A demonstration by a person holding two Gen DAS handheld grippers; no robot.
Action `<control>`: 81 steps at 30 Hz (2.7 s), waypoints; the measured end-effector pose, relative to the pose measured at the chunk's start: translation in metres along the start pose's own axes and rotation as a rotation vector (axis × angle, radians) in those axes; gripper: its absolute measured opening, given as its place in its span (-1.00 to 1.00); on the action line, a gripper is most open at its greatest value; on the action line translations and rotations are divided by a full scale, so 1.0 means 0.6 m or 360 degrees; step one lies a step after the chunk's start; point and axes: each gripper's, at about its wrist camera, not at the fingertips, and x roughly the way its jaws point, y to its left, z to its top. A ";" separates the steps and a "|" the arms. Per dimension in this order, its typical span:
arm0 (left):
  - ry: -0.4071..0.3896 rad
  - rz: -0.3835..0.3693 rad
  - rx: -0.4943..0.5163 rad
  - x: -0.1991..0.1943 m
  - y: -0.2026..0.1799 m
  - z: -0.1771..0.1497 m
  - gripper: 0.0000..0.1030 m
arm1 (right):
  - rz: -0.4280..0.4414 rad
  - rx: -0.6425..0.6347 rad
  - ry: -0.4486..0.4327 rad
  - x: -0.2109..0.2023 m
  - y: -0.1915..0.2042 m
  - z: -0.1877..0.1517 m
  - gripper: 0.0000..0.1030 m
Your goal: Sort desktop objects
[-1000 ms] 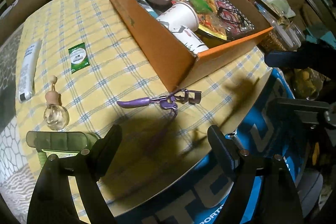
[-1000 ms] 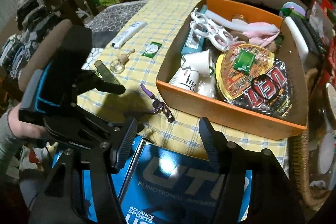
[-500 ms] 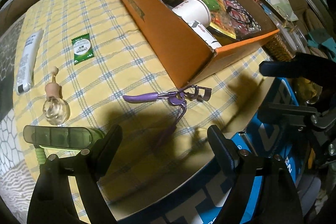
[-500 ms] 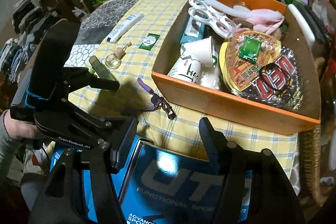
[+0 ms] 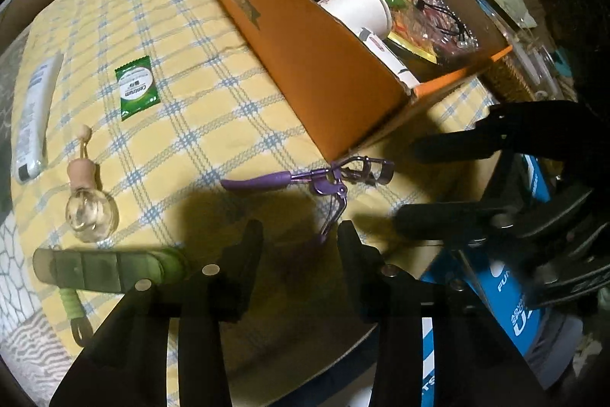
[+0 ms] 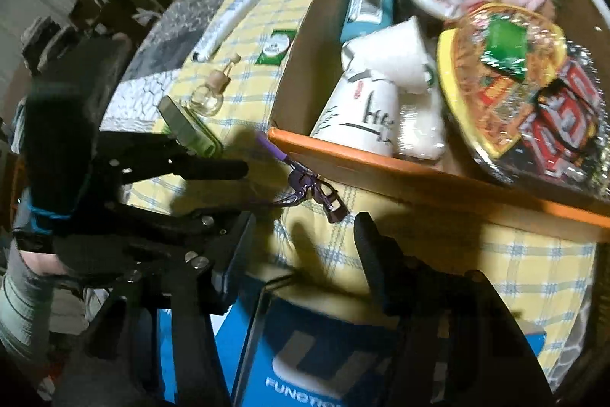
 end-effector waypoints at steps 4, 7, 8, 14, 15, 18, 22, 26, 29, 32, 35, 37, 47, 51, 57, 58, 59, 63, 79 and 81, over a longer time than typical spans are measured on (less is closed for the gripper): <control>0.0048 0.0008 0.0012 0.015 0.010 0.005 -0.12 | -0.0019 -0.0022 0.0103 0.039 0.004 0.018 -0.32; 0.0045 -0.0005 0.0033 0.015 0.007 0.008 0.05 | -0.0005 0.0000 0.0151 0.057 -0.005 0.027 -0.59; 0.0044 -0.0008 0.0047 0.016 0.005 0.009 0.13 | 0.0007 0.0003 0.0150 0.060 -0.006 0.028 -0.60; 0.0035 0.0047 0.0166 0.021 -0.009 0.005 0.32 | 0.0164 0.0031 0.0053 0.043 0.009 0.031 -0.85; 0.0030 0.0060 0.0186 0.023 -0.011 0.004 0.25 | 0.0198 0.0045 0.0047 0.039 0.010 0.033 -0.85; 0.0033 0.0040 0.0202 0.027 -0.012 0.003 -0.38 | 0.0275 0.0069 0.0039 0.035 0.021 0.040 -0.86; 0.0026 0.0038 0.0151 0.032 -0.001 0.004 -0.70 | 0.0287 0.0054 0.0043 0.031 0.041 0.049 -0.85; -0.0092 0.0030 0.0057 0.004 0.011 0.003 -0.71 | 0.0443 0.0164 0.0010 0.028 0.034 0.058 -0.85; -0.0175 -0.0004 0.0023 -0.033 0.016 0.004 -0.71 | 0.0513 0.0158 -0.0050 0.001 0.045 0.063 -0.84; -0.0263 -0.0027 0.0008 -0.078 0.012 0.011 -0.71 | 0.0522 0.0095 -0.0120 -0.044 0.061 0.071 -0.84; -0.0347 -0.0048 -0.0004 -0.130 -0.007 0.032 -0.70 | 0.0523 0.0022 -0.0205 -0.099 0.078 0.083 -0.83; -0.0381 -0.0032 0.0027 -0.166 -0.008 0.066 -0.70 | 0.0509 -0.0011 -0.0256 -0.135 0.080 0.093 -0.83; -0.0409 0.0104 0.0235 -0.193 -0.102 0.279 -0.70 | 0.0346 0.0073 -0.0464 -0.283 -0.045 0.171 -0.83; -0.0370 0.0114 0.0290 -0.135 -0.125 0.366 -0.70 | 0.0294 0.0150 -0.0484 -0.283 -0.139 0.207 -0.82; -0.0219 0.0203 0.0293 -0.014 -0.098 0.463 -0.70 | 0.0249 0.0196 -0.0402 -0.195 -0.251 0.285 -0.78; -0.0198 0.0225 0.0284 0.003 -0.092 0.476 -0.70 | 0.0244 0.0211 -0.0396 -0.183 -0.264 0.296 -0.78; -0.0186 0.0235 0.0282 0.018 -0.092 0.489 -0.70 | 0.0242 0.0226 -0.0394 -0.173 -0.277 0.305 -0.79; -0.0174 0.0146 0.0298 0.062 -0.103 0.527 -0.68 | 0.0159 0.0254 -0.0394 -0.158 -0.333 0.324 -0.78; -0.0323 0.0128 -0.0036 -0.062 0.007 0.400 0.71 | -0.0078 0.0229 -0.0447 -0.201 -0.301 0.273 0.42; -0.0348 0.0080 -0.0077 -0.070 0.012 0.373 0.81 | -0.0108 0.0204 -0.0443 -0.209 -0.279 0.265 0.69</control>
